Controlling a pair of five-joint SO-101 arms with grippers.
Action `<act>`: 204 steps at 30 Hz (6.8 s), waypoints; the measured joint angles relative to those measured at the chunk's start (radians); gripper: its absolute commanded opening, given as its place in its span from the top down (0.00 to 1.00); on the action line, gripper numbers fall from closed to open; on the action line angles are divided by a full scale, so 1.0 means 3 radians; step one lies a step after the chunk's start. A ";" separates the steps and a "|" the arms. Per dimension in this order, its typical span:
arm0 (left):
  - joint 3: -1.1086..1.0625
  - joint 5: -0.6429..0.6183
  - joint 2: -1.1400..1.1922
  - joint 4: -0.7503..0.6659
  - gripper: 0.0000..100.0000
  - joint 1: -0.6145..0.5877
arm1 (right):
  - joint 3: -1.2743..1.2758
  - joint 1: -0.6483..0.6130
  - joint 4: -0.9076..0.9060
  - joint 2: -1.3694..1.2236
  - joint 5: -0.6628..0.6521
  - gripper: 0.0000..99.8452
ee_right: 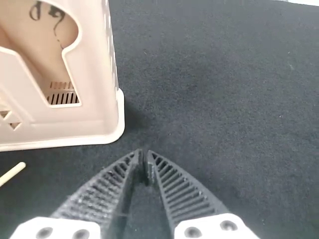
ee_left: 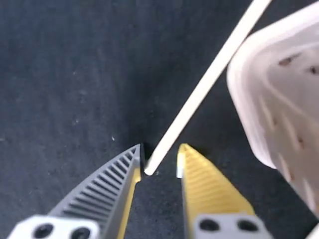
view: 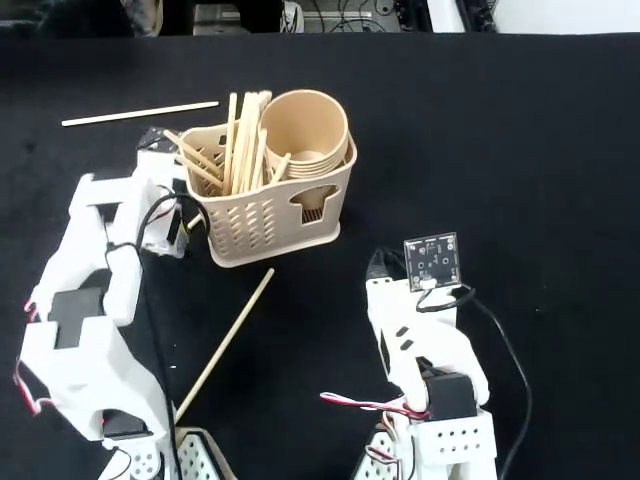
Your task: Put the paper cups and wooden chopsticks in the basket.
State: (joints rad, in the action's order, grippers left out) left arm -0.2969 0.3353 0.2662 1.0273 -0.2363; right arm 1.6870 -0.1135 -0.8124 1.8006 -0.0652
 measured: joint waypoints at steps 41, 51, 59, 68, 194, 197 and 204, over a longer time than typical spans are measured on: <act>-0.0537 0.1141 -0.1432 0.1366 0.79 -0.1095 | 0.0000 0.0000 0.0000 0.0000 0.0000 0.98; -0.0486 0.0967 -0.1156 0.0286 0.79 -0.0230 | 0.0000 0.0000 0.0000 0.0000 0.0000 0.98; -0.0102 0.0256 -0.0266 -0.0532 0.79 -0.0153 | 0.0000 0.0000 0.0000 0.0000 0.0000 0.98; 0.1002 0.0245 0.0644 0.0000 0.85 -0.0138 | 0.0000 0.0000 0.0000 0.0000 0.0000 0.98; -0.3406 -0.0460 -0.3596 -0.0619 0.79 0.1325 | 0.0000 0.0000 0.0000 0.0000 0.0000 0.98; -0.3381 -0.0542 -0.3406 -0.0716 0.79 0.1325 | 0.0000 0.0000 0.0000 0.0000 0.0000 0.98; -0.2997 -0.0583 -0.2823 -0.0629 0.84 0.1320 | 0.0000 0.0000 0.0000 0.0000 0.0000 0.98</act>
State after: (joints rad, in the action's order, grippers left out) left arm -1.1960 0.1603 -0.5808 0.8385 0.1596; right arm 1.6870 -0.1135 -0.8124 1.8006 -0.0652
